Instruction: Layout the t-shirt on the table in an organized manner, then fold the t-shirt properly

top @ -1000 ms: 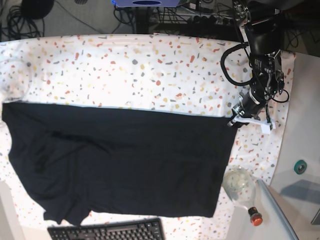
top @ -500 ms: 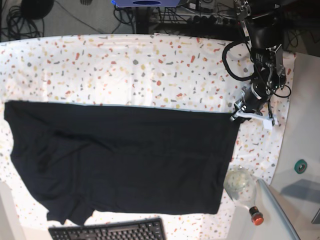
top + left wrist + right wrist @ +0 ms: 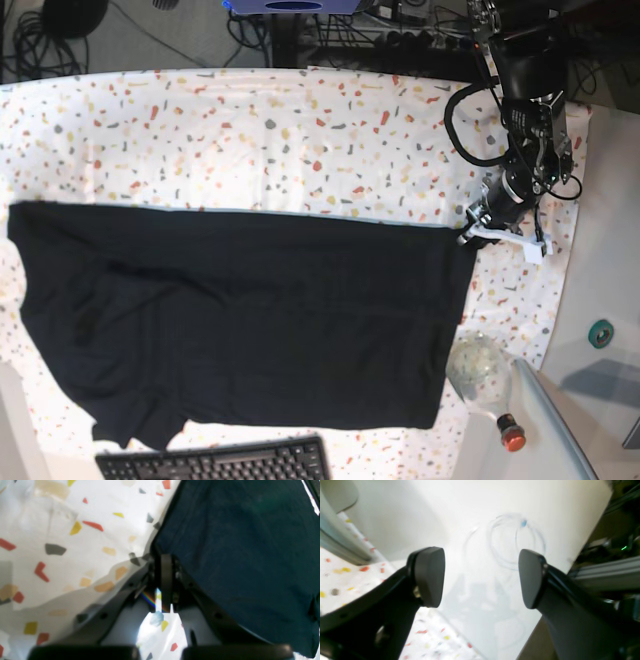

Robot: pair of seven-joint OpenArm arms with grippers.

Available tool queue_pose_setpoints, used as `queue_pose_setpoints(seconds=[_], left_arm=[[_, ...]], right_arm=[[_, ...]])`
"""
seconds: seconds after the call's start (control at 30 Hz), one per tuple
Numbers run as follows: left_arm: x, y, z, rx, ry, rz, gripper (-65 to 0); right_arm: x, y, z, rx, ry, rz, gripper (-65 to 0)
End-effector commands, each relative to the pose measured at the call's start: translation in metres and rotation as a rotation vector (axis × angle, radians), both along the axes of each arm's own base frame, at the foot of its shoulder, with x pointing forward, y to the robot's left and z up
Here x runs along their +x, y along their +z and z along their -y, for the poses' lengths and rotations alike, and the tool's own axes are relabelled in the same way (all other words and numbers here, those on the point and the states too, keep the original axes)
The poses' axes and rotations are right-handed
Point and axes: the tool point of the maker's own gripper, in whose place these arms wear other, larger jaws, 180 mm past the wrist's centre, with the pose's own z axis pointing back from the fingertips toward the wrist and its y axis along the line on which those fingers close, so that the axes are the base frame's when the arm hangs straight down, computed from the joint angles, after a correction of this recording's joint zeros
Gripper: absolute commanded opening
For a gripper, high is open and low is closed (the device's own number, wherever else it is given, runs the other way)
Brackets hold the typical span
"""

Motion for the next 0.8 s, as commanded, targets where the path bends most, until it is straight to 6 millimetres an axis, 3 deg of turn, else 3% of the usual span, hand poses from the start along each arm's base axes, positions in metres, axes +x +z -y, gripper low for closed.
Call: queue_pose_setpoints(seconds=[0.0,0.17,0.4,0.53,0.63,0.77], left_arm=[[0.013,0.014,-0.006,0.011,0.007,0.052,-65.0],[0.013,0.014,-0.006,0.011,0.007,0.052,-65.0],[0.013,0.014,-0.006,0.01,0.008,0.052,-65.0],[0.011,0.013,-0.006,0.01,0.007,0.049,-65.0],[0.009,0.011,-0.006,0.01,0.007,0.043,-65.0],[0.008,0.01,-0.006,0.012,0.007,0.041,-65.0]], right_arm=[[0.012,0.021,0.0,-0.014,0.027,0.057,-24.2],[0.021,0.005,-0.043,0.143,0.11,0.122,-24.6],[0.006,-0.005,-0.106,0.263,0.141,0.201,-24.8],[-0.021,-0.028,-0.149,0.426,0.095,0.272,-24.6],[-0.055,-0.055,-0.167,0.646,-0.002,0.398,-24.8],[-0.078,-0.082,-0.192,0.805,-0.033,0.443,-24.9]])
